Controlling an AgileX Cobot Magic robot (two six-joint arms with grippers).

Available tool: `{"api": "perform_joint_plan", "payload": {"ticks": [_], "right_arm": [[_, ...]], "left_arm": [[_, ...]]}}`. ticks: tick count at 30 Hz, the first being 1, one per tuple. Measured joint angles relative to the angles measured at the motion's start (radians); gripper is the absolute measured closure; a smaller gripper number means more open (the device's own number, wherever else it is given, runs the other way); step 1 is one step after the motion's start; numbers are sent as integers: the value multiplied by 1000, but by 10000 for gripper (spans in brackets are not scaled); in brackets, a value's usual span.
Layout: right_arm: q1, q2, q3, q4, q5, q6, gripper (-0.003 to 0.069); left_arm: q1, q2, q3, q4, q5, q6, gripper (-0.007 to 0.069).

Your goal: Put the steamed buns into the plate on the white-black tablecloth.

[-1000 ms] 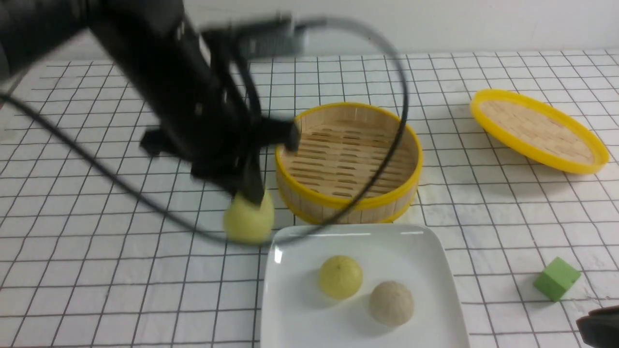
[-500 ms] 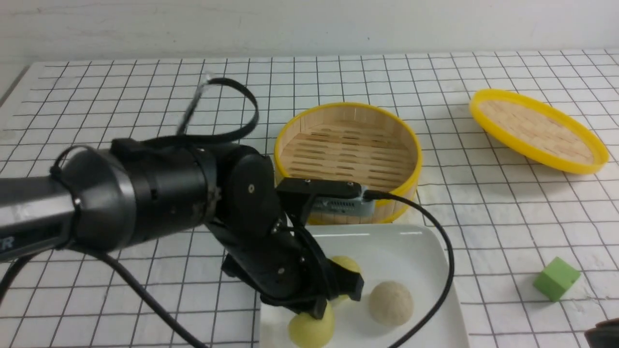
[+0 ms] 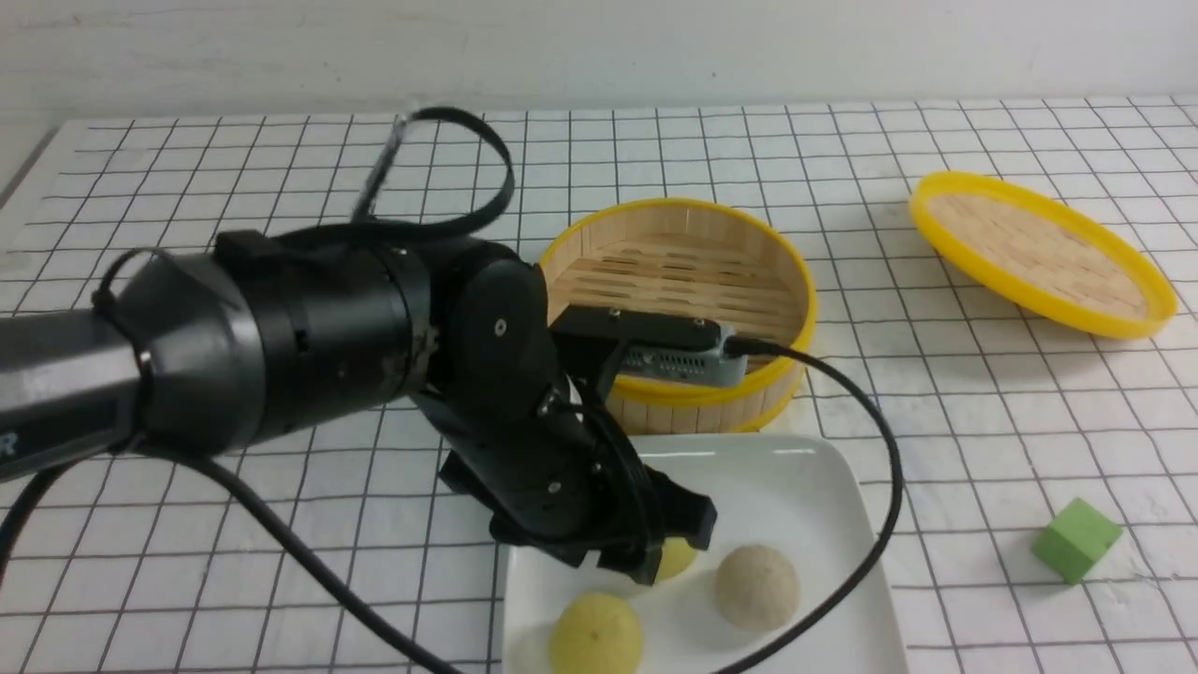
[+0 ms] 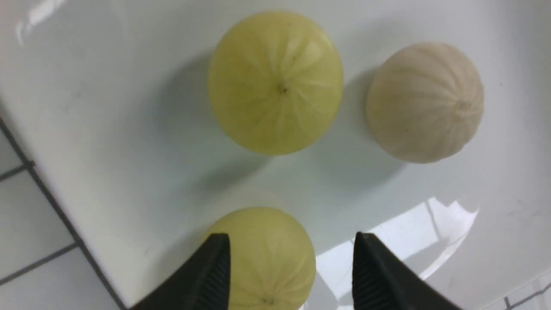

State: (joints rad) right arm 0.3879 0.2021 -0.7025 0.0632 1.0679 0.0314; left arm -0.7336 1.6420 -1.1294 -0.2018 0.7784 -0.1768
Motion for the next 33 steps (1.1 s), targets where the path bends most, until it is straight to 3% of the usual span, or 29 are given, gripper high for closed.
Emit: {"api": "perform_joint_plan", "payload": {"ticks": [5,8,12,15,17,24,33], "right_arm": [[0,-190,69,-83,-175,80,670],[0,-220,159,-99,-317,91,667],[0,-220,306,-99,-480,97,666],[0,-220,321,-99,-508,97,664],[0,-220,321,-96,-508,97,664],[0,-220,321,-27,-415,96,662],[0,-220,321,-38,-453,94,657]], "left_arm": [[0,-2,-16,16,17,-1,230],[0,-2,-18,19,27,-1,275],[0,-2,-18,26,39,-1,441],[0,-2,-18,26,47,-1,566],[0,-2,-18,26,46,-1,609],[0,-2,-18,27,43,-1,622],[0,-2,-18,32,31,-1,622]]}}
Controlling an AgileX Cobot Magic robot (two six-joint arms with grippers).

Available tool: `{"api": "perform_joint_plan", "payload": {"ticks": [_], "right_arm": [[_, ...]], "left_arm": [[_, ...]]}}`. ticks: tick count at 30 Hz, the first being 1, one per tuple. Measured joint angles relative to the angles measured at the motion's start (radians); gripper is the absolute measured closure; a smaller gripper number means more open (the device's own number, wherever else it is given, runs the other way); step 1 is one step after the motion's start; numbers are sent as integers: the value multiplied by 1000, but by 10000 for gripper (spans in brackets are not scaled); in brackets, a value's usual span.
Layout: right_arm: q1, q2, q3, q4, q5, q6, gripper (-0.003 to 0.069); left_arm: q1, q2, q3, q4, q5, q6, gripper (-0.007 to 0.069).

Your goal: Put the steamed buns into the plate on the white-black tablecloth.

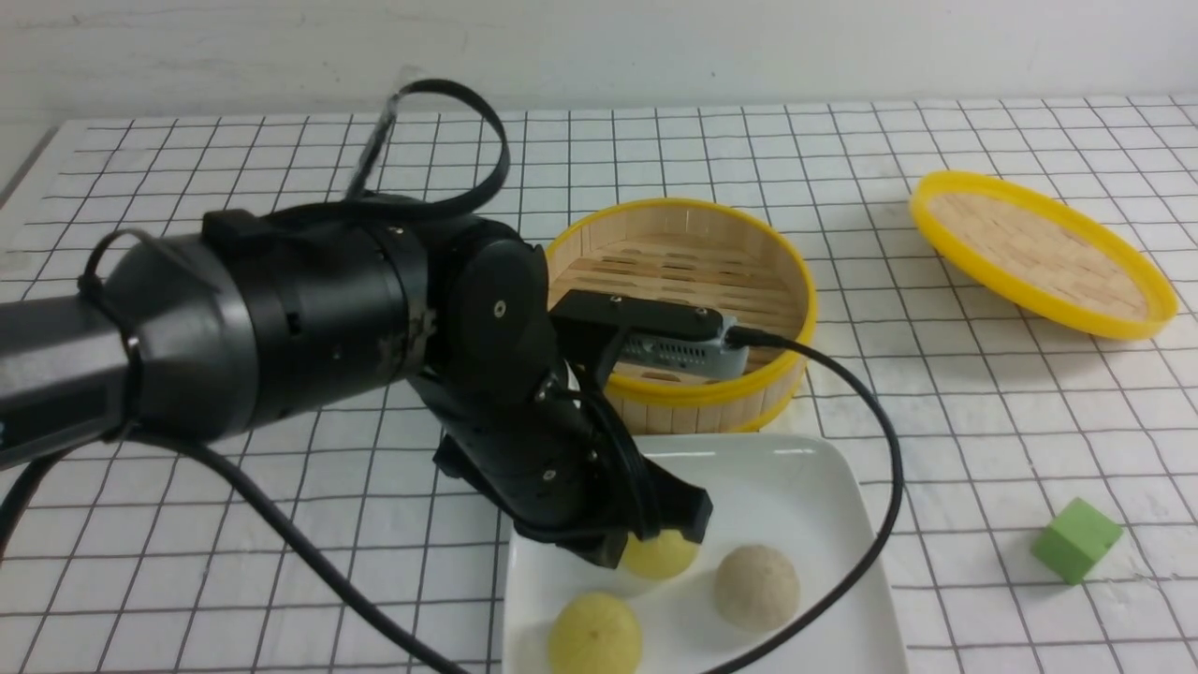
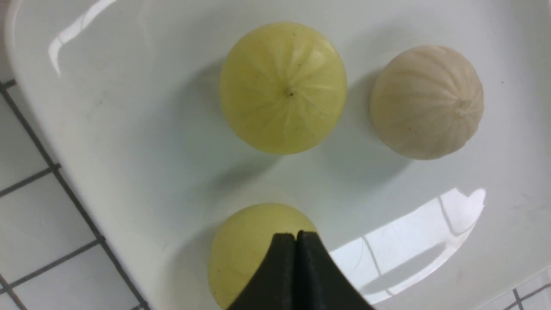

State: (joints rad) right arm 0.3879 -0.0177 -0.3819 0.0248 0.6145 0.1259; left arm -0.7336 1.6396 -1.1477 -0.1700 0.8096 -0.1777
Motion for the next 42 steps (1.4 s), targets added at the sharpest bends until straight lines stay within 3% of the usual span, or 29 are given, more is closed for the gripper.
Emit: {"api": "perform_joint_plan", "payload": {"ticks": [23,31,36,42], "right_arm": [[-9,0,76,-25,-46,2,643],[-199,0,282,-64,-87,3,633],[-314,0,359,-79,-131,3,629],[-355,1,396,-90,-197,3,623]], "left_arm": [[0,0,0,33,-6,0,610],[0,-79,0,58,-3,0,610],[0,-204,0,140,44,0,610],[0,-382,0,205,159,0,609]]}}
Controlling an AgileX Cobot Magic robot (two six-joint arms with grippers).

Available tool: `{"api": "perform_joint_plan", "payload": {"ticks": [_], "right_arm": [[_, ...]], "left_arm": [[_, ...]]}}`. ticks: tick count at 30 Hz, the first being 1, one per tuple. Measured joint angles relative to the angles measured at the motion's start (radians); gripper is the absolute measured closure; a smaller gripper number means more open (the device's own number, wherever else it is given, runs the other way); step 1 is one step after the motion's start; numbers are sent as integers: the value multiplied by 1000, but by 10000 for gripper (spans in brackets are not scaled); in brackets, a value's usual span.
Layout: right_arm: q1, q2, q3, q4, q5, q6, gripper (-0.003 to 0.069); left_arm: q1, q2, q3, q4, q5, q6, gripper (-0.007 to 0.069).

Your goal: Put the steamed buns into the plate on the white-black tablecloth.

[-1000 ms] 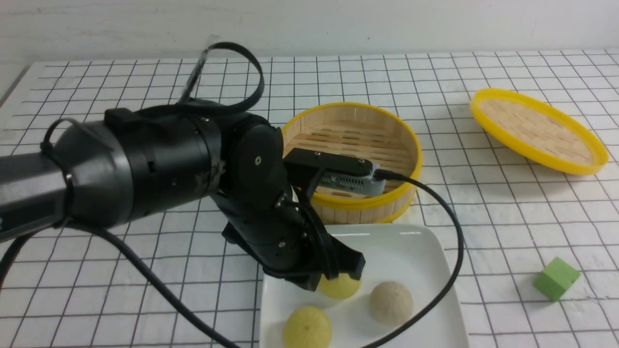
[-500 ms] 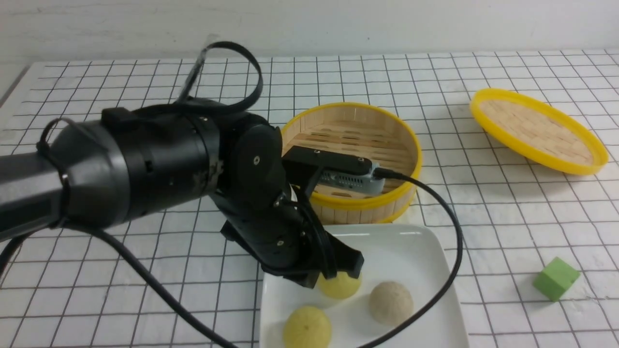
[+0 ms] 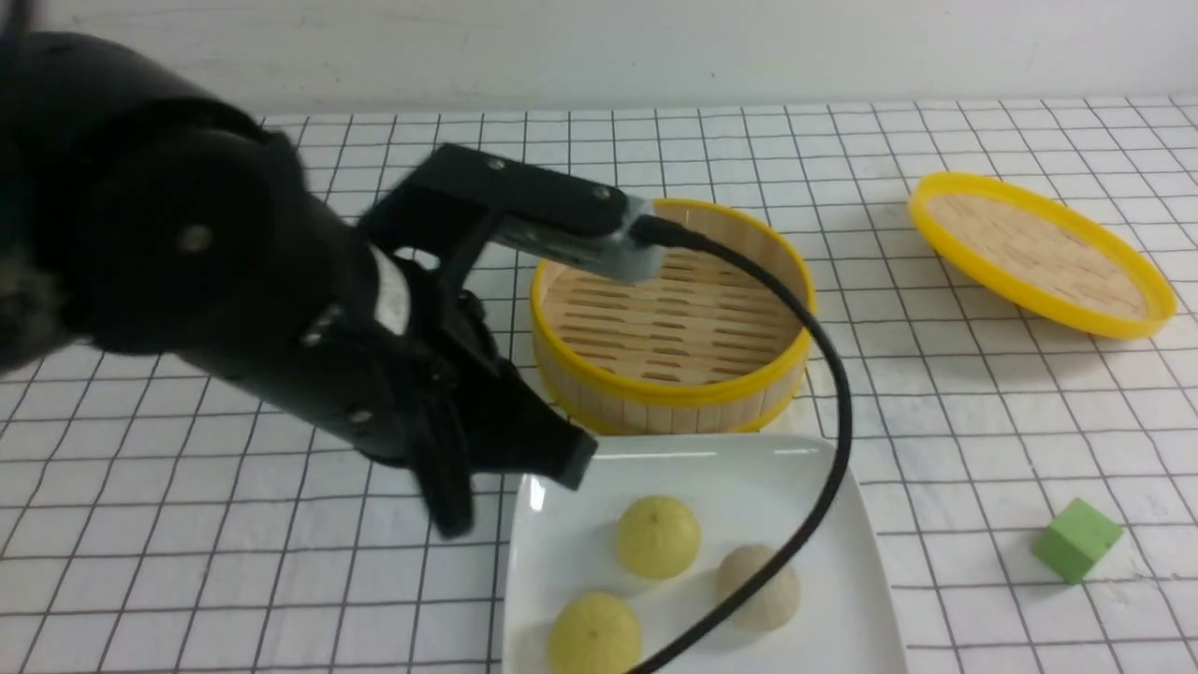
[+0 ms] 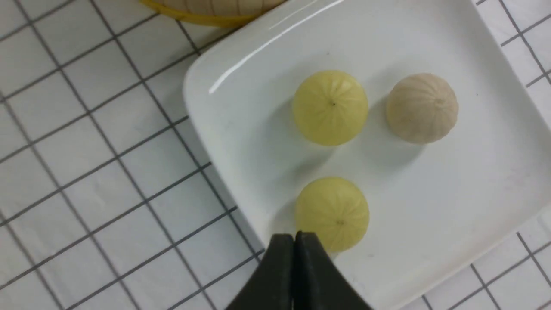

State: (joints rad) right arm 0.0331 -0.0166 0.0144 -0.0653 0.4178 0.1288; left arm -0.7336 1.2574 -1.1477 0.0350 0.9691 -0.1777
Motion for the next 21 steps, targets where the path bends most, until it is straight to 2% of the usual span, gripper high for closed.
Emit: {"api": "perform_joint_plan", "payload": {"ticks": [5,9,16,21], "right_arm": [[-1,0,2,-1,-11,0,615],[-1,0,2,-1,-11,0,608],[-1,0,2,-1,-11,0,597],[-1,0,2,-1,-11,0,591]], "left_arm": [[0,-179,3,50,90,0,609],[0,-343,78,102,76,-53,608],[0,-749,435,124,-64,-275,606],[0,-947,610,124,-204,-415,606]]}}
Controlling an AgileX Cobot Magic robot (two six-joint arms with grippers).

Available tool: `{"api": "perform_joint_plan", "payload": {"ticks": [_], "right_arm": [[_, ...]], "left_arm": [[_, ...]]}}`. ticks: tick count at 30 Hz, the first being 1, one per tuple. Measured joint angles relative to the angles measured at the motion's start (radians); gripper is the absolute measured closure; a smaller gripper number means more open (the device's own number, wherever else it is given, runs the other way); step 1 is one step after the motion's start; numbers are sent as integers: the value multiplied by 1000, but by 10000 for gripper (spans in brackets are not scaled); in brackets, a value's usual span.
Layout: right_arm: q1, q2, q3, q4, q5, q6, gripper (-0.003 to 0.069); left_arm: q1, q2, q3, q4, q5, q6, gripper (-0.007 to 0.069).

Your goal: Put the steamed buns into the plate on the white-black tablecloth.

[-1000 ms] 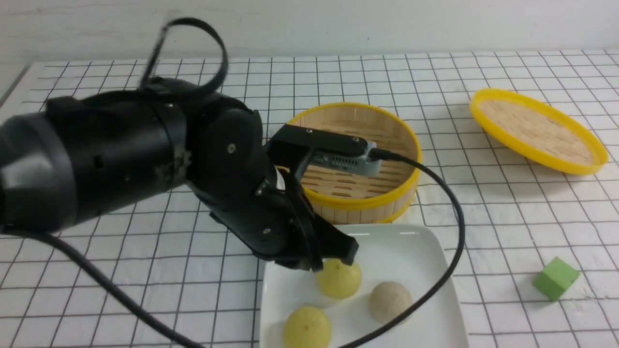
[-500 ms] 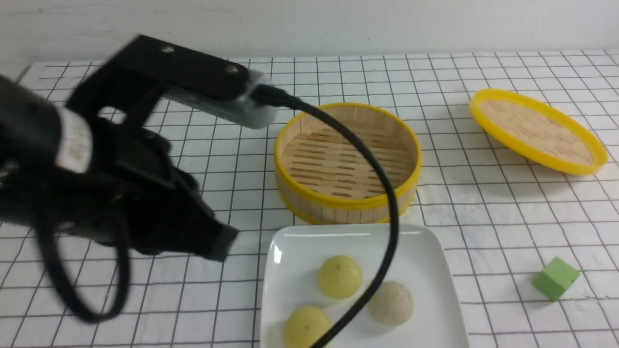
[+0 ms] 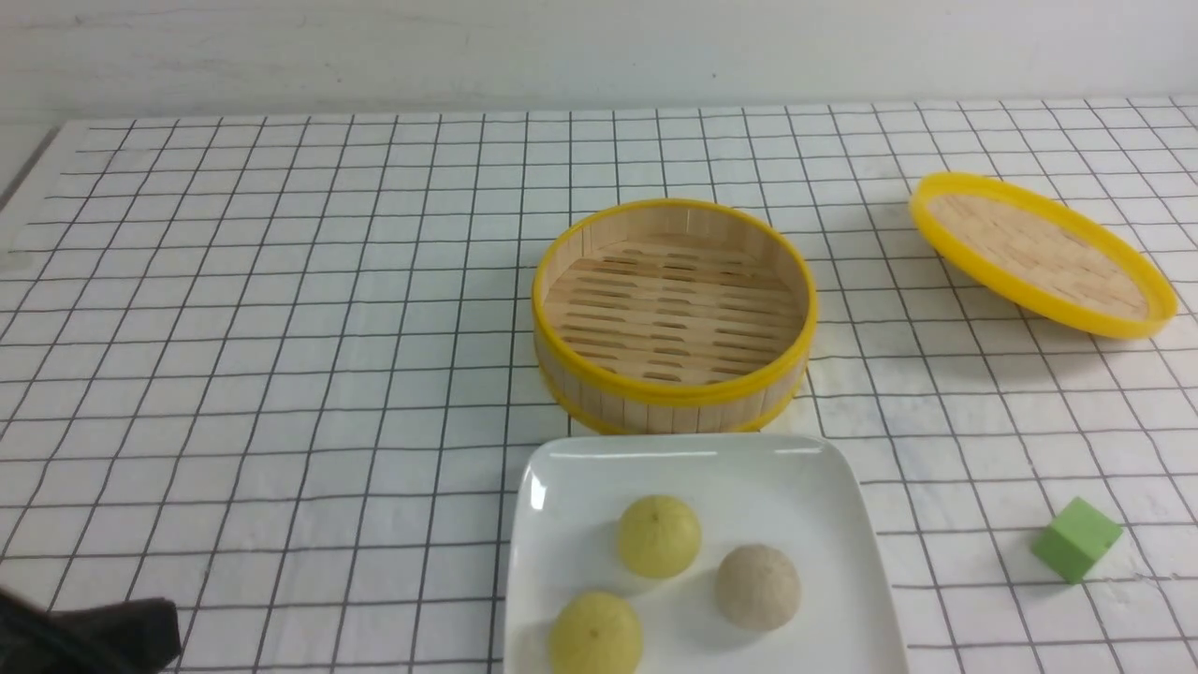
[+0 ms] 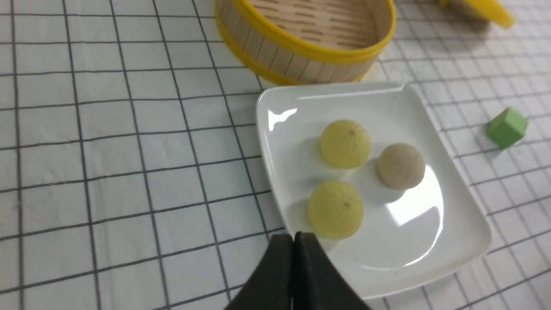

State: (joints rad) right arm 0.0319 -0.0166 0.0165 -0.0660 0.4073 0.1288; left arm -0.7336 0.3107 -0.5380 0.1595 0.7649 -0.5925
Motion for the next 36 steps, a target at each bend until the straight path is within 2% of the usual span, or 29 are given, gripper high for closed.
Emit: {"api": "perform_joint_plan", "payload": {"ticks": [5,13,18,20,28,31,33,36], "right_arm": [[0,0,0,0,0,0,581],[-1,0,0,-3,0,0,573],[-2,0,0,-3,0,0,568],[-2,0,0,-3,0,0,562],[-2,0,0,-3,0,0,552],[-2,0,0,-3,0,0,550],[-2,0,0,-3,0,0,547],[-2,0,0,-3,0,0,546]], "left_arm": [[0,-87,67,3,-77,-47,604],[0,-90,69,23,-98,-53,594],[0,-90,69,102,-89,-53,591],[0,-90,69,178,-75,-53,588],[0,-90,69,352,-22,-53,580],[0,-90,75,361,-7,-53,577],[0,-90,97,323,-8,-39,573],[32,-90,141,242,-102,32,571]]}}
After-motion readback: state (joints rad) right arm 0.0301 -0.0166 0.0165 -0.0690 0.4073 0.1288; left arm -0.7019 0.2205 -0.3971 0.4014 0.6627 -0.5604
